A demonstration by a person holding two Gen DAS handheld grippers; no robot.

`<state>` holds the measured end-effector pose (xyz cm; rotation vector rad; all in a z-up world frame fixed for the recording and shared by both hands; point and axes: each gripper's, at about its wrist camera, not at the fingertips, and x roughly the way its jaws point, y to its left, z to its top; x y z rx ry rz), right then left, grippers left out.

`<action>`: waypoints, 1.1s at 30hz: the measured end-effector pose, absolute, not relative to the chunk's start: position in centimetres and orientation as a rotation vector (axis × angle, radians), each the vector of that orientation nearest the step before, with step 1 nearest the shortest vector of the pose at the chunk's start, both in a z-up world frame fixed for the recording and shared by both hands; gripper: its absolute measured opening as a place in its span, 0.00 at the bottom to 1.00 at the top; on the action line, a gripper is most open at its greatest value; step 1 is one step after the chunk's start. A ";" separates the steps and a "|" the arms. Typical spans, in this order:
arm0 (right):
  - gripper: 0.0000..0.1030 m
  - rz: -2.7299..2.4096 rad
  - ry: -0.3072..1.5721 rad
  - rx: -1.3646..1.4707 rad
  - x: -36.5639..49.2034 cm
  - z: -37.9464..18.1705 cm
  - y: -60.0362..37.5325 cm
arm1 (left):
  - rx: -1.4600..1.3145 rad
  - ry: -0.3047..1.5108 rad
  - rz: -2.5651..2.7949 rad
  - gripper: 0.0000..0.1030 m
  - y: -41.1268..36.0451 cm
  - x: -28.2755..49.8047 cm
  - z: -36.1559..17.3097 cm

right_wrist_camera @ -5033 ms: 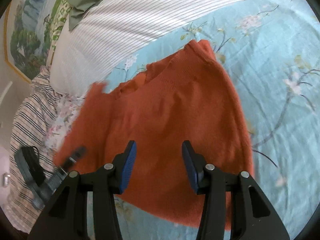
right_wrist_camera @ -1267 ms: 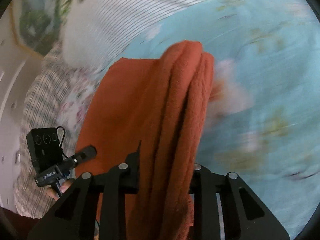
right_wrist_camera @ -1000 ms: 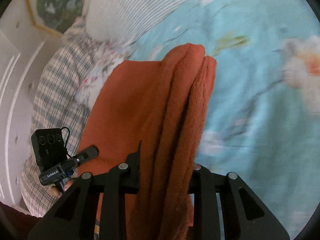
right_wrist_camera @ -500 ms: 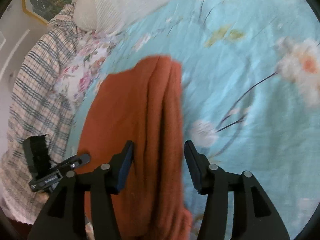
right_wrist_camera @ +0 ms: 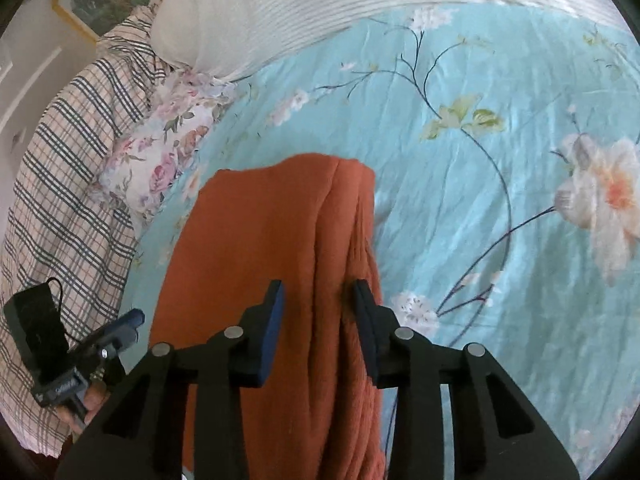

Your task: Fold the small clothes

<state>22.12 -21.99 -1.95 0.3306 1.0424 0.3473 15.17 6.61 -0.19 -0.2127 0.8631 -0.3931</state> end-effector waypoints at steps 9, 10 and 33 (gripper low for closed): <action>0.35 0.319 0.977 0.287 22.9 -0.5 -22.0 | -0.179 0.887 -0.408 0.40 5.3 15.5 -1.3; 0.35 0.331 0.986 0.289 23.2 -0.6 -21.9 | -0.181 0.891 -0.408 0.40 5.3 15.6 -1.4; 0.11 0.401 0.960 0.325 22.9 0.3 -20.4 | -0.202 0.915 -0.413 0.41 5.0 15.8 -1.8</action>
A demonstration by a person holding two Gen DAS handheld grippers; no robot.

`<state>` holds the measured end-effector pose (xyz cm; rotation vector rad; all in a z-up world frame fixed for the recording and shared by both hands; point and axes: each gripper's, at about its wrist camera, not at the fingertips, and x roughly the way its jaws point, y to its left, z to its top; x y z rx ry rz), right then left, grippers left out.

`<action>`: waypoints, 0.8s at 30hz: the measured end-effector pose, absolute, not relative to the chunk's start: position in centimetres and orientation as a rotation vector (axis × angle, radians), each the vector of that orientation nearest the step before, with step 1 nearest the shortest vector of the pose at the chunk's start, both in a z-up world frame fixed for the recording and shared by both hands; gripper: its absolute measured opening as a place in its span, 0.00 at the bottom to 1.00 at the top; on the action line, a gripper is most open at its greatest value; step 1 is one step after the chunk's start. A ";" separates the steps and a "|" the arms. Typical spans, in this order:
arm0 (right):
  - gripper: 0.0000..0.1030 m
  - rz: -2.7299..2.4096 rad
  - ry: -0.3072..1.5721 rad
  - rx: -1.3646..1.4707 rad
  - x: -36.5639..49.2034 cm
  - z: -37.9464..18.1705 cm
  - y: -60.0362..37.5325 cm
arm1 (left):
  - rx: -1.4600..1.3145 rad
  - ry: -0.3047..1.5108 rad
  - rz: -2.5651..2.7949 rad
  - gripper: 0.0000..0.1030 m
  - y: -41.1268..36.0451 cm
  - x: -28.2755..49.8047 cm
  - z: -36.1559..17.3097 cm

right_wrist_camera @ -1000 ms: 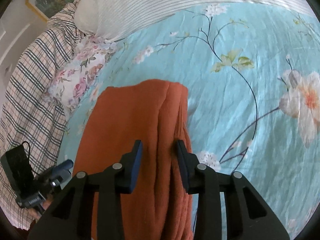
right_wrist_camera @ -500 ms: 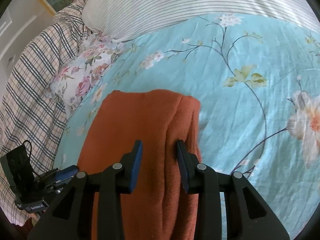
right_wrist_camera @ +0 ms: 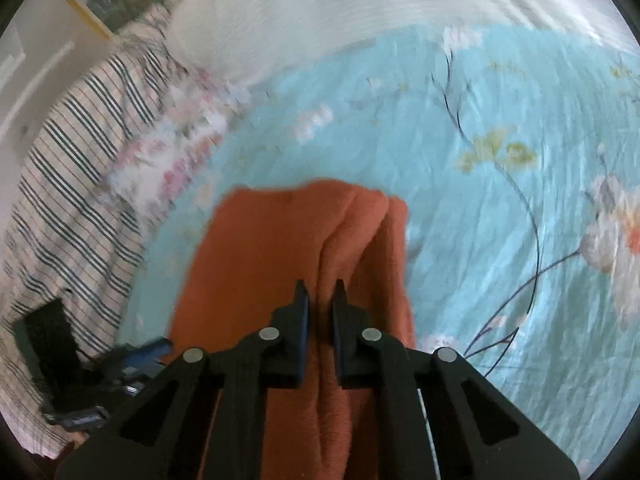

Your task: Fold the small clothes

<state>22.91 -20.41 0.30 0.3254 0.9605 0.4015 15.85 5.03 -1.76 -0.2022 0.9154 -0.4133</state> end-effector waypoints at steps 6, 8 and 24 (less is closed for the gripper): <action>0.11 0.363 0.904 0.353 21.9 1.5 -22.8 | -0.156 0.856 -0.436 0.42 3.9 15.9 0.6; 0.11 0.306 0.964 0.356 22.5 -1.0 -23.6 | -0.129 0.876 -0.424 0.41 3.2 16.6 -0.2; 0.22 0.338 0.928 0.308 18.1 2.2 -21.0 | -0.138 0.938 -0.399 0.38 3.5 15.9 -2.0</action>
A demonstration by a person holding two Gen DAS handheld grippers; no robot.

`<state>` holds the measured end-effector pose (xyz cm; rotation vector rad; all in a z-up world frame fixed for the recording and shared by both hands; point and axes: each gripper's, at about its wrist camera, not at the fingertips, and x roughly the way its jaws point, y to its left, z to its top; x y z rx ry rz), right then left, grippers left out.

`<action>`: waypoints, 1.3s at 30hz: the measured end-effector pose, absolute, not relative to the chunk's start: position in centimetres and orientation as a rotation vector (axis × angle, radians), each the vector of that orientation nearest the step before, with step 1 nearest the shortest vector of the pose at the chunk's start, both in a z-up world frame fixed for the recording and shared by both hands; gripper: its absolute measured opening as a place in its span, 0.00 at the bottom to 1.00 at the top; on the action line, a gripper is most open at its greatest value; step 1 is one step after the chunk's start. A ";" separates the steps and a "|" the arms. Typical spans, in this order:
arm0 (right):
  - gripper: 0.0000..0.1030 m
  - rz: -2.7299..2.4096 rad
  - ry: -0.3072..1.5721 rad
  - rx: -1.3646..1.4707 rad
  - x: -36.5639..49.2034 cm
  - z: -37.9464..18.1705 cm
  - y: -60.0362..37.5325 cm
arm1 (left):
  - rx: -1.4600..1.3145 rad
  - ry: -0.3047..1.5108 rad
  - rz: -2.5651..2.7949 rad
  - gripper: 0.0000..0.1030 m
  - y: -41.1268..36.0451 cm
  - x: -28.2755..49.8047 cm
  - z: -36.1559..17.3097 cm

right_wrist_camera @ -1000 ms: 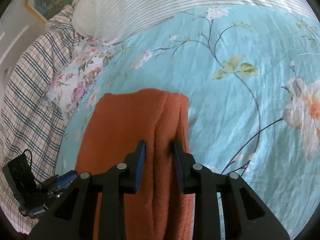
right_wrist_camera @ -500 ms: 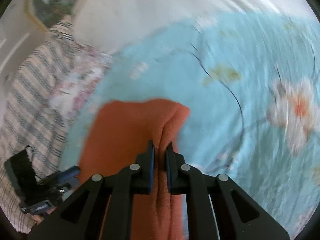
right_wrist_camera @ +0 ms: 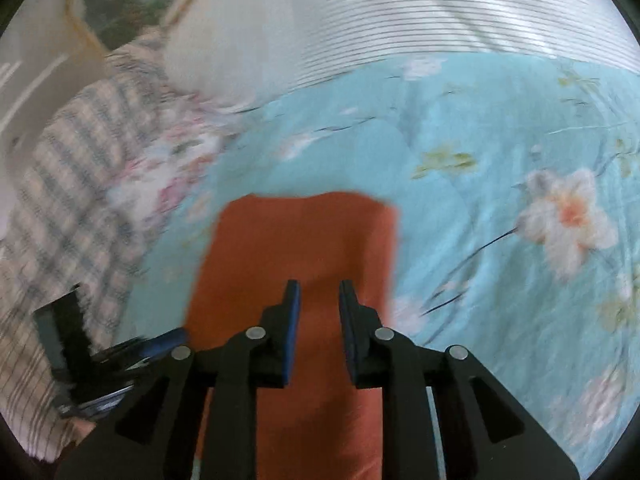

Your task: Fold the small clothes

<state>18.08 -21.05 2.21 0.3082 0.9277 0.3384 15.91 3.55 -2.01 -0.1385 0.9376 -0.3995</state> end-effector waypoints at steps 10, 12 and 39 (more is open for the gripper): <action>0.19 0.305 0.999 0.398 16.3 -4.5 -21.6 | -0.188 0.952 -0.463 0.33 4.2 10.8 -3.8; 0.19 0.302 0.996 0.394 16.2 -4.3 -21.5 | -0.169 0.927 -0.456 0.33 3.9 10.4 -4.1; 0.43 0.264 0.977 0.291 6.4 0.0 -20.6 | -0.062 0.996 -0.303 0.44 4.3 6.0 -2.9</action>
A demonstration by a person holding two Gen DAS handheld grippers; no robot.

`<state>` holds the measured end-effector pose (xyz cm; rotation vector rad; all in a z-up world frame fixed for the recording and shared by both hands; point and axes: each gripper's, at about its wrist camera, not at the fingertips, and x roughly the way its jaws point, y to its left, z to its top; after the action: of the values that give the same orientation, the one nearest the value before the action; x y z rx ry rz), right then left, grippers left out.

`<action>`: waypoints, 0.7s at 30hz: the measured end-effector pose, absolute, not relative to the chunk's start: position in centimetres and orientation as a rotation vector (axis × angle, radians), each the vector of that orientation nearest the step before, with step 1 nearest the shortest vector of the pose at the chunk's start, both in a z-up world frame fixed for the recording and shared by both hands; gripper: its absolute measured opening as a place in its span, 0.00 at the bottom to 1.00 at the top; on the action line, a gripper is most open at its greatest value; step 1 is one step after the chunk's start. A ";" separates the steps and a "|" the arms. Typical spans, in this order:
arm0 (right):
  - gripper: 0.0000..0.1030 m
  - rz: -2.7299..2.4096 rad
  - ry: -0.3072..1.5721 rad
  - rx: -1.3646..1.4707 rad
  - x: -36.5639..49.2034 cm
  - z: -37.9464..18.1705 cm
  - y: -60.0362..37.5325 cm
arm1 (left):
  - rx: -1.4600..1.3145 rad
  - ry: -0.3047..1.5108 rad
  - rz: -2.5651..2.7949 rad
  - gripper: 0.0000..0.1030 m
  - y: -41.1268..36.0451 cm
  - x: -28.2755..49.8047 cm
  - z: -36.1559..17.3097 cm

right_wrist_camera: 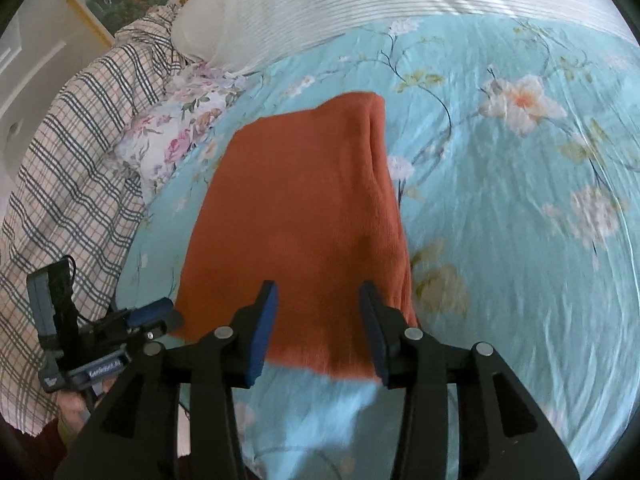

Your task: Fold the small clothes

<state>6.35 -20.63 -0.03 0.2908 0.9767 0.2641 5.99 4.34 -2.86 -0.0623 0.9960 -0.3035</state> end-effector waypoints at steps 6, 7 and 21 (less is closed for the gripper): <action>0.46 0.237 0.994 0.254 3.4 -0.5 -20.5 | -0.055 1.002 -0.262 0.69 5.0 4.1 -2.9; 0.48 0.227 0.997 0.245 2.9 -0.5 -20.4 | -0.059 1.005 -0.256 0.73 5.2 3.9 -3.0; 0.75 0.185 1.022 0.218 -1.3 -1.3 -19.5 | 0.012 1.030 -0.176 0.78 5.7 0.2 -4.6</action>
<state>-1.25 -19.48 -1.30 0.2179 1.0223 0.1850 0.22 5.70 -4.59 0.0120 1.0303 -0.1764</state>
